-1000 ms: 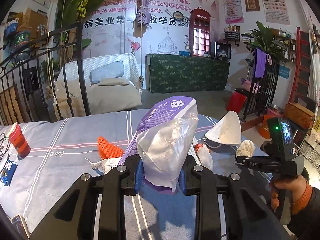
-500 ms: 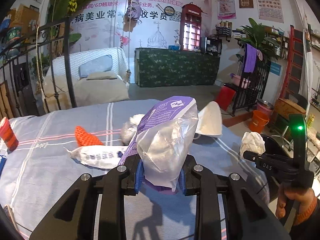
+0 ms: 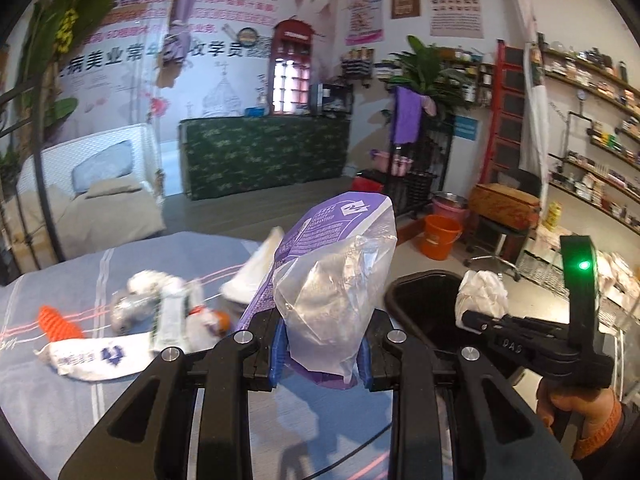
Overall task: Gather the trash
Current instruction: 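Carry the snack bag and tissue with both tools over the wastebasket, then open both tools to drop the tissue and snack bag into the wastebasket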
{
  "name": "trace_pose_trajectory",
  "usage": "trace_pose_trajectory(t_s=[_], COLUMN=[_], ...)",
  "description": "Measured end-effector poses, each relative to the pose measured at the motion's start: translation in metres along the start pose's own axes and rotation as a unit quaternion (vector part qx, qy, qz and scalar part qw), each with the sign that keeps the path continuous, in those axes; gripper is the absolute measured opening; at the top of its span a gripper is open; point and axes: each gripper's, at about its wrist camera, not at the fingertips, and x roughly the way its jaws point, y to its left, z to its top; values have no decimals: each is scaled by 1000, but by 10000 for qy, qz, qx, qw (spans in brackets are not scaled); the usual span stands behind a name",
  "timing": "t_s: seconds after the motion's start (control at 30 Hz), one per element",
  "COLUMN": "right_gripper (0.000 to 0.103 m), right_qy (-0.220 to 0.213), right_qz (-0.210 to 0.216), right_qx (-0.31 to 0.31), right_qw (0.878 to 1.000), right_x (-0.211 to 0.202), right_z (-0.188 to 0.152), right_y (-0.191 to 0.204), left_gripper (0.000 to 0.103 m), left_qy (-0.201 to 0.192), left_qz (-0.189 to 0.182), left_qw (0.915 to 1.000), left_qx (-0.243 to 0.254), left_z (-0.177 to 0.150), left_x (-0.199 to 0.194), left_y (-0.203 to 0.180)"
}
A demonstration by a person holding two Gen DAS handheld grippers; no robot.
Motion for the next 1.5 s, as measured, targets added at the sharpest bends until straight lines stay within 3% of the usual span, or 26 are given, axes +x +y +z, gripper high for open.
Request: trace_pose_trajectory(t_s=[0.4, 0.7, 0.73, 0.8, 0.83, 0.87, 1.13, 1.5], right_gripper=[13, 13, 16, 36, 59, 67, 68, 68], right_qy=[193, 370, 403, 499, 515, 450, 453, 170], right_qz=[-729, -937, -915, -884, -875, -853, -780, -737], right_qx=[720, 744, 757, 788, 826, 882, 846, 733], right_qw=[9945, 9921, 9921, 9917, 9914, 9914, 9923, 9944], right_x=[16, 38, 42, 48, 49, 46, 29, -7], right_z=[-12, -12, -12, -13, -13, -14, -24, -34], right_y=[-85, -98, -99, -99, -100, -100, -92, -81], left_gripper=[28, 28, 28, 28, 28, 28, 28, 28], left_qy=[169, 405, 441, 502, 538, 569, 764, 1280], left_qz=[-906, -1205, -1232, -1270, -1286, -1297, -1419, -1788], left_qw=[9955, 9913, 9908, 9900, 9896, 9892, 9858, 9748], left_qx=[235, 354, 357, 355, 357, 374, 472, 383], left_z=[12, 9, 9, 7, 7, 6, 6, 4], left_x=[42, 62, 64, 67, 70, 71, 89, 134], left_y=[-61, -88, -90, -92, -94, -96, -107, -137])
